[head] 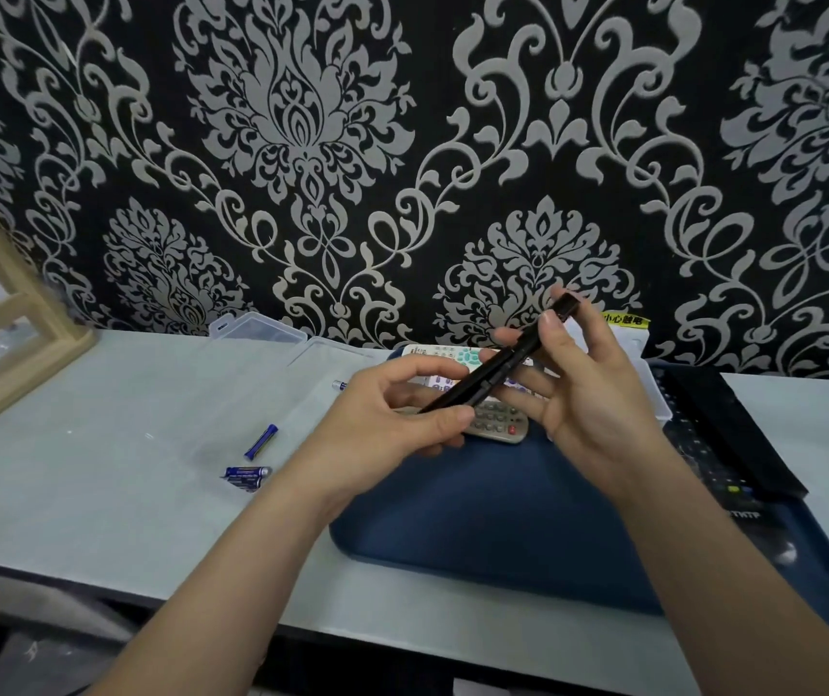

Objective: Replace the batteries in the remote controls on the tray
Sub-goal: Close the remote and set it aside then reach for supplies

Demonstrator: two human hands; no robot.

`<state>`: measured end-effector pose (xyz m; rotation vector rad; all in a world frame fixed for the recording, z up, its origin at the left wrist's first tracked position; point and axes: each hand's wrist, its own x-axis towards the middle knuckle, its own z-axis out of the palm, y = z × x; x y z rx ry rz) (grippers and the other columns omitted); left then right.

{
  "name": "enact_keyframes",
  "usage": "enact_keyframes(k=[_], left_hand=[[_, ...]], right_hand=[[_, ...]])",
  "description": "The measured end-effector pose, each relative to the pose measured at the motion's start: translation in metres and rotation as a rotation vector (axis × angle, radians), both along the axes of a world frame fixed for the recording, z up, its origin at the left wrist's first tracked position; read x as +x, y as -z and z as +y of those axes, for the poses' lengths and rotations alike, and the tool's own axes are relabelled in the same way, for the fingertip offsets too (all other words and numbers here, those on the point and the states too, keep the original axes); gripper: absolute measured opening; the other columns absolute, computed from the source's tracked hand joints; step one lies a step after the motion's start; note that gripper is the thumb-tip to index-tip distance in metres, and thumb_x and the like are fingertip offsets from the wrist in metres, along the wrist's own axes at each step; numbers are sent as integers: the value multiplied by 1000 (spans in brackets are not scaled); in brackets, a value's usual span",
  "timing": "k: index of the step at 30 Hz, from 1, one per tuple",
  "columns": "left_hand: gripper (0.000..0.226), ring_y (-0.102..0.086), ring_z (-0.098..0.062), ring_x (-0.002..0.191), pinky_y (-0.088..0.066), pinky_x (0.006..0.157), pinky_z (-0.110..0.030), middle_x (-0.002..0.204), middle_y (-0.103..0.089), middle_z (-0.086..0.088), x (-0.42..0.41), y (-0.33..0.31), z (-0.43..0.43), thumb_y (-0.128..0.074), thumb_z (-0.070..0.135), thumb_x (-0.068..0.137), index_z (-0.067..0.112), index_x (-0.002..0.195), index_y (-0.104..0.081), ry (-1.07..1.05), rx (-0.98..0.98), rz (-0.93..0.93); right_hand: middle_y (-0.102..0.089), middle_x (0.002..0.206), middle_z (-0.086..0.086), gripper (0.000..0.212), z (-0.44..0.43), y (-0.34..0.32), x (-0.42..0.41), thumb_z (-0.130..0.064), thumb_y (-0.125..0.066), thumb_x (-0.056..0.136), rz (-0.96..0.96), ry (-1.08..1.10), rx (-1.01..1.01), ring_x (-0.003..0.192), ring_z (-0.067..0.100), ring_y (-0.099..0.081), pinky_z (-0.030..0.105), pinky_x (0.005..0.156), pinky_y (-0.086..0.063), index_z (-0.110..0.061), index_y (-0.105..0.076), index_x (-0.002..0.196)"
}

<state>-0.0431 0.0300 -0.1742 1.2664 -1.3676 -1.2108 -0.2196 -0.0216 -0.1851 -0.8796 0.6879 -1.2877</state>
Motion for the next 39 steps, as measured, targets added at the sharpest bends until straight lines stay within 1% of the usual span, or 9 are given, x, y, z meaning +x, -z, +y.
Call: enact_keyframes(k=[5, 10, 18, 23, 26, 29, 31, 35, 39], left_hand=[[39, -68, -14, 88, -54, 80, -25, 99, -73, -4, 1, 0, 1, -71, 22, 70, 24, 109, -69, 73, -37, 23], [60, -68, -18, 102, -53, 85, -23, 117, -69, 0, 10, -2, 2, -73, -8, 75, 28, 121, -63, 208, -38, -51], [57, -58, 3, 113, -50, 87, -18, 123, -64, 19, 12, -7, 5, -79, 4, 74, 25, 124, -64, 199, -174, -231], [60, -51, -4, 126, -50, 88, -22, 136, -56, 7, 23, -9, 7, -73, -3, 77, 16, 131, -53, 396, -89, -158], [56, -51, -8, 126, -50, 84, -26, 137, -54, 6, 25, -5, 6, -76, -3, 75, 12, 124, -52, 415, -73, -153], [63, -50, -10, 124, -50, 81, -29, 133, -56, 10, 24, -2, 6, -81, 7, 70, 20, 124, -51, 397, -83, -236], [72, -52, -11, 121, -49, 79, -27, 131, -57, 8, 23, 0, 5, -82, 15, 68, 28, 132, -50, 369, -84, -264], [79, -57, -41, 102, -53, 81, -32, 127, -58, 2, 21, 4, 4, -83, 29, 67, 44, 136, -48, 340, -70, -298], [78, -56, -26, 116, -53, 88, -31, 131, -57, 7, 16, 0, 5, -81, 25, 69, 40, 137, -48, 337, -91, -307]], right_hand=[[-63, 121, 31, 36, -1, 0, -1, -20, -51, 98, -81, -28, 34, 102, 38, -70, 48, 81, -60, -18, -47, 134], [-67, 113, 28, 29, -1, 0, -1, -18, -49, 100, -119, -50, 60, 101, 38, -70, 44, 75, -61, -19, -48, 128], [-68, 110, 30, 17, -1, 5, 4, -19, -49, 100, -120, -103, 170, 95, 36, -72, 44, 72, -62, -16, -53, 116], [-66, 114, 33, 15, -1, 7, 6, -20, -51, 99, -95, -159, 197, 105, 38, -68, 46, 73, -61, -14, -52, 113], [-69, 106, 31, 18, 0, 7, 7, -19, -50, 99, -52, -207, 185, 97, 40, -70, 54, 77, -59, -13, -52, 115], [-69, 105, 29, 20, 2, 6, 7, -17, -49, 99, -48, -258, 174, 92, 41, -71, 50, 69, -60, -8, -52, 116], [-69, 111, 28, 18, 2, 7, 7, -17, -49, 100, -42, -273, 190, 99, 43, -69, 52, 72, -60, -7, -55, 113], [-70, 112, 25, 20, 1, 5, 5, -17, -50, 99, -4, -290, 195, 100, 48, -67, 51, 75, -60, -8, -58, 114], [-72, 97, 19, 29, -1, 3, 3, -16, -50, 98, 70, -274, 141, 85, 43, -72, 48, 70, -61, -11, -55, 126]])
